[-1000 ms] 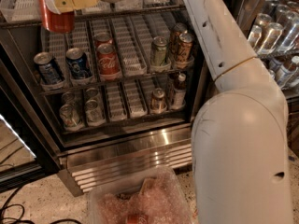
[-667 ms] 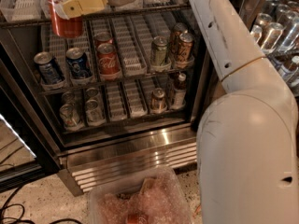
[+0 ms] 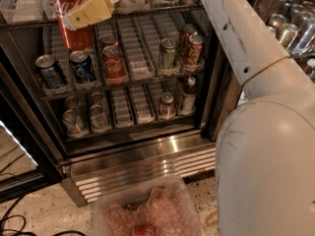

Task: Pick coke can from top shelf of fridge

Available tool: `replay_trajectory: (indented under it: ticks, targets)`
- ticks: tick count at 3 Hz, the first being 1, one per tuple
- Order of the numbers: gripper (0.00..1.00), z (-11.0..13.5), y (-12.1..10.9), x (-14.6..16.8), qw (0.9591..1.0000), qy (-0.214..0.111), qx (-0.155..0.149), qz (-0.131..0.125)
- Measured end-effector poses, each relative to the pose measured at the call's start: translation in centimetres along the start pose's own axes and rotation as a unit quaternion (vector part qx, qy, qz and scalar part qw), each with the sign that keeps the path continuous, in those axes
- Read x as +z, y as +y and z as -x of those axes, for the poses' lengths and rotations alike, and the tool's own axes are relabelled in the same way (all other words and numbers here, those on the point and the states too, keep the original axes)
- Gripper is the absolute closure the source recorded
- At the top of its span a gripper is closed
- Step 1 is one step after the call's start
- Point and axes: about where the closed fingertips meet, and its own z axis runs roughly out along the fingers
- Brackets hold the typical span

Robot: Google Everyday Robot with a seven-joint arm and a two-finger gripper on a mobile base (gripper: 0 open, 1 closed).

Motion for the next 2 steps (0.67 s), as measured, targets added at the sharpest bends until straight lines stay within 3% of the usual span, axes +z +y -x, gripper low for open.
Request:
replay_trajectory:
  ticks: [2]
  targets:
    - [1.00, -1.71, 0.42, 0.58, 0.9995, 0.011, 0.027, -0.012]
